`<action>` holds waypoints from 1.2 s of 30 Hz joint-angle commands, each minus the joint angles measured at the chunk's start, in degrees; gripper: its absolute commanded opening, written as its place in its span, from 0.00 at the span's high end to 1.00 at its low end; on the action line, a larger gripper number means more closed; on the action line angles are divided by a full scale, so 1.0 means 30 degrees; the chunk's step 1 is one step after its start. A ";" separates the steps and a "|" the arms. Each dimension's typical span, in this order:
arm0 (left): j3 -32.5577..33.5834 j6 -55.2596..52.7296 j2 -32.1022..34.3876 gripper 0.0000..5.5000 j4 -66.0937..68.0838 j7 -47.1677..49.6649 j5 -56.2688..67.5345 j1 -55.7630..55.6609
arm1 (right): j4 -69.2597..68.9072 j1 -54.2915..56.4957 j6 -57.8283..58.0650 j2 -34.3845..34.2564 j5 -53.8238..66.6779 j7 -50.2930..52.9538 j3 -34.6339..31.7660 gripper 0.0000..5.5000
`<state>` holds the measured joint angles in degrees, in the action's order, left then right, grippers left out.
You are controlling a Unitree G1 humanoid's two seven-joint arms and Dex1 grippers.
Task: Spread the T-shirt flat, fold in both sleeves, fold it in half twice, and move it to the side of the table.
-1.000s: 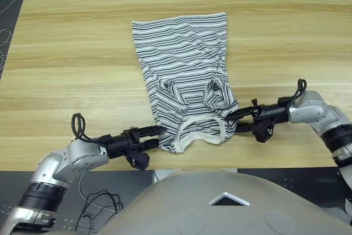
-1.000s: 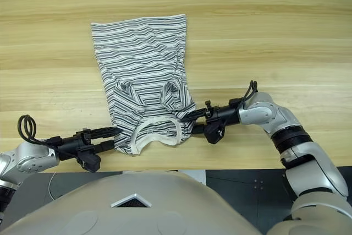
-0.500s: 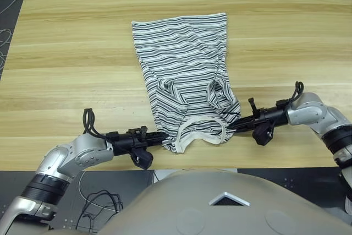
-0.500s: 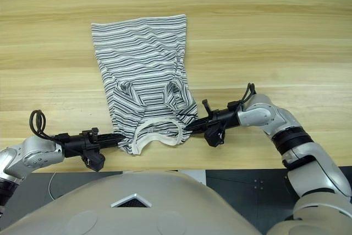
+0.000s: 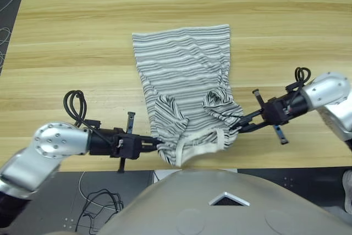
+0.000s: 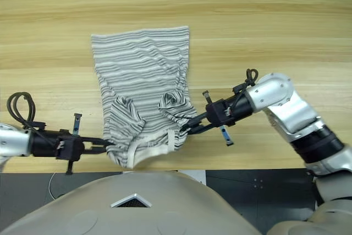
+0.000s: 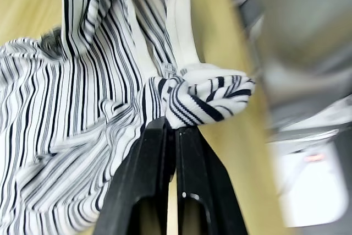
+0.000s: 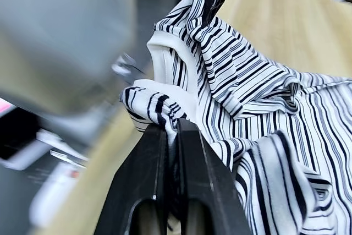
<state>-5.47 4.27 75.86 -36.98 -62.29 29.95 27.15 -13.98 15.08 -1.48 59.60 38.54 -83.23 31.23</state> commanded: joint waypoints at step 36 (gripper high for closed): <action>-0.0604 -0.4544 -0.9999 0.98 1.9419 -0.5149 -0.2576 -1.6455 | 2.1386 0.9919 -0.3135 -1.2164 -0.8463 0.0810 -0.5740 0.98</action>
<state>-6.82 -10.73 47.16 18.31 -78.34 24.39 -19.61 46.97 42.11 -9.94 24.07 14.78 -82.65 15.30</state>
